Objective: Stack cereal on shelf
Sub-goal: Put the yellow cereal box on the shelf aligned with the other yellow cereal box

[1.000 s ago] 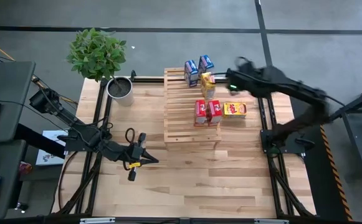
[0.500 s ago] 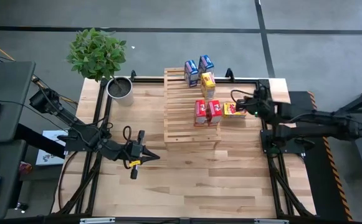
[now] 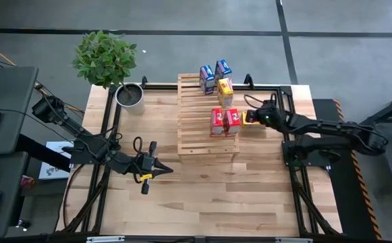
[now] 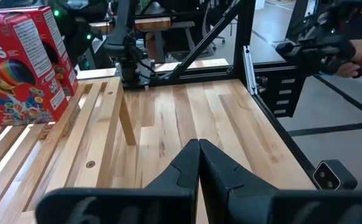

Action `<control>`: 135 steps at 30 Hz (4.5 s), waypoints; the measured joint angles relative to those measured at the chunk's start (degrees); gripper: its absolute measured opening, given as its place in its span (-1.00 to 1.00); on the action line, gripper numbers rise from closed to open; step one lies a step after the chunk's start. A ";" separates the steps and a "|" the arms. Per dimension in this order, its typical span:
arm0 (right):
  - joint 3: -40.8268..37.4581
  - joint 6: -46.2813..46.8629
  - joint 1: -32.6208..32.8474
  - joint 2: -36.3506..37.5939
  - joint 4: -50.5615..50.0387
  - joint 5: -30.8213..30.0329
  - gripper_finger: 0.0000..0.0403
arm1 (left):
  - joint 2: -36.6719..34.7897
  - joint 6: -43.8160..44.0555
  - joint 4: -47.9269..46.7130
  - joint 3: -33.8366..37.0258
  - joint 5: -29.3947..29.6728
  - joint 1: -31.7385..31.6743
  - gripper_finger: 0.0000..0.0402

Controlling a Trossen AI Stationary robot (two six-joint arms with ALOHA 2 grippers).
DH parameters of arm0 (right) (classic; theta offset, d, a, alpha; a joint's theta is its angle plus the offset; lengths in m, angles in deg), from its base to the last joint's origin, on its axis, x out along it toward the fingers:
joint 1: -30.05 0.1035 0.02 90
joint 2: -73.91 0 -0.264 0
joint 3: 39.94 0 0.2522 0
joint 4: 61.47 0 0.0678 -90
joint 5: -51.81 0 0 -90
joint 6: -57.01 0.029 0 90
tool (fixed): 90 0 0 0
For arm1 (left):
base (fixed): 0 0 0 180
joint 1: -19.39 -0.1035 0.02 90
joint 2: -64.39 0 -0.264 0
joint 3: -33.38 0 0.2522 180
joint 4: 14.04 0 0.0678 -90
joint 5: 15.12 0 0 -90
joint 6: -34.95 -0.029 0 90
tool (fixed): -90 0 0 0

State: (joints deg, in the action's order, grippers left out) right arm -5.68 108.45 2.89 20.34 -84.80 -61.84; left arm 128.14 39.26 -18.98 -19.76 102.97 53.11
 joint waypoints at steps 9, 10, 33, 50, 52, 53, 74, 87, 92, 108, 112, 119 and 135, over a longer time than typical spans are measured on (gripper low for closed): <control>-0.02 -0.06 -5.42 -8.74 4.49 0.74 -1.00 | 0.00 0.00 -0.19 0.00 0.00 0.00 -1.00; -0.02 0.50 -6.01 -9.68 4.14 0.76 -1.00 | 0.00 0.00 -0.19 0.00 0.00 0.00 -1.00; 0.33 -16.27 -7.21 -15.55 8.77 20.16 -1.00 | -0.01 -0.02 -0.46 0.00 0.17 0.00 -1.00; -0.11 -11.41 1.26 4.42 -21.42 17.68 -1.00 | 0.00 -1.55 -0.41 0.00 1.77 0.01 -1.00; -0.11 -10.17 3.44 5.03 -22.81 17.34 -1.00 | 0.00 -1.53 -0.41 0.00 1.77 0.02 -1.00; -0.11 -9.62 4.57 5.20 -23.33 17.19 -1.00 | 0.00 -1.48 -0.41 0.00 1.77 0.00 -1.00; 0.02 8.05 34.63 5.28 -25.93 17.76 -1.00 | 0.00 -1.40 -0.37 0.00 1.70 0.00 -1.00; -0.11 18.99 54.59 -2.25 -6.94 10.10 -1.00 | -0.02 -1.44 -0.37 0.00 1.64 0.07 -1.00; 6.84 14.11 58.49 -8.37 -7.56 9.94 -1.00 | -0.02 -1.46 -0.39 -0.02 1.65 0.07 -1.00; 23.53 48.63 64.16 -21.87 -63.89 16.58 -1.00 | -0.02 -1.44 -0.43 -0.02 1.64 0.09 -1.00; 21.00 50.58 62.94 -22.65 -63.97 17.21 -1.00 | -0.02 -1.44 -0.43 -0.02 1.65 0.09 -1.00; 21.11 51.17 61.21 -24.55 -63.33 16.71 -1.00 | -0.02 -1.44 -0.43 -0.02 1.64 0.09 -1.00; 21.28 38.20 64.60 -30.10 -20.87 18.35 -1.00 | -0.02 -1.38 -1.20 -0.02 0.98 0.07 -1.00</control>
State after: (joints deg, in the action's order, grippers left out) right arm 15.59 146.65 67.49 -9.77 -105.67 -43.49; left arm 128.11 37.89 -20.18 -19.78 103.96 53.18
